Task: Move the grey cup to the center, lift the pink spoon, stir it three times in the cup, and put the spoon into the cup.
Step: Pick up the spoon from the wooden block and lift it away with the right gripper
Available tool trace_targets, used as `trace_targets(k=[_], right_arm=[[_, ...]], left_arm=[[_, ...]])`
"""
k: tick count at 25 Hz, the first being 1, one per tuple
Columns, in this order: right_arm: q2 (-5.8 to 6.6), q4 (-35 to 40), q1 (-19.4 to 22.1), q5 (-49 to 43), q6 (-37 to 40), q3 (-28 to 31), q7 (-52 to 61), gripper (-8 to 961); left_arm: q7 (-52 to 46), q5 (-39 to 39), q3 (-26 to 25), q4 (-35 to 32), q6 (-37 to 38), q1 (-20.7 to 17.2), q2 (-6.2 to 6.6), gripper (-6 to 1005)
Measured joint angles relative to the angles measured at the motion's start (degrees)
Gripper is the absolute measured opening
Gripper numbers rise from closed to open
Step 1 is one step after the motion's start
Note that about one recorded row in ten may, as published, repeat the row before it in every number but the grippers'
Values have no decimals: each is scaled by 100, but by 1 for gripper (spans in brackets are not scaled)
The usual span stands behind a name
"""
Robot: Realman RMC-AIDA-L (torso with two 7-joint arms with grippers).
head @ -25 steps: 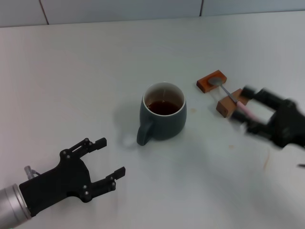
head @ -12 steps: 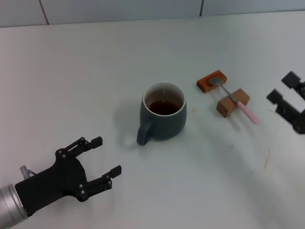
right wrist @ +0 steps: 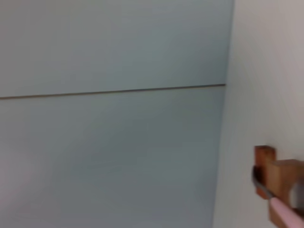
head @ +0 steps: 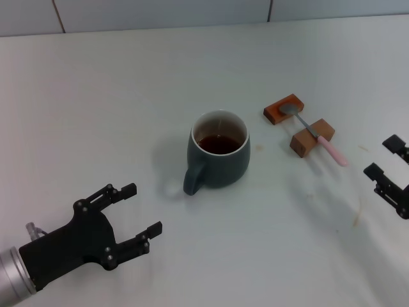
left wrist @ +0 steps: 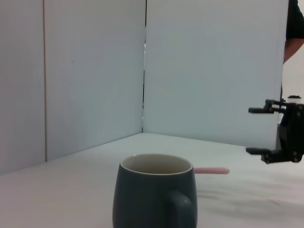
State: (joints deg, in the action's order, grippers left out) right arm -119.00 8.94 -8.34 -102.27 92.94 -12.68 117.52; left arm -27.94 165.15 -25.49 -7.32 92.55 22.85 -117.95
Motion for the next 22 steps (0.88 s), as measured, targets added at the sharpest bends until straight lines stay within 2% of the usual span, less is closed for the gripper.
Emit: trace_targets(k=[9,22], right_arm=[[-5,-97,-44,-130,-406,-10,-243,750],[-9,-156,-362,-259,-922,-6,-532,749]], left_arm=[[-8,0,0,-7,0,0,0,813],[7,0,-74,-7,-18,-7,0,813]])
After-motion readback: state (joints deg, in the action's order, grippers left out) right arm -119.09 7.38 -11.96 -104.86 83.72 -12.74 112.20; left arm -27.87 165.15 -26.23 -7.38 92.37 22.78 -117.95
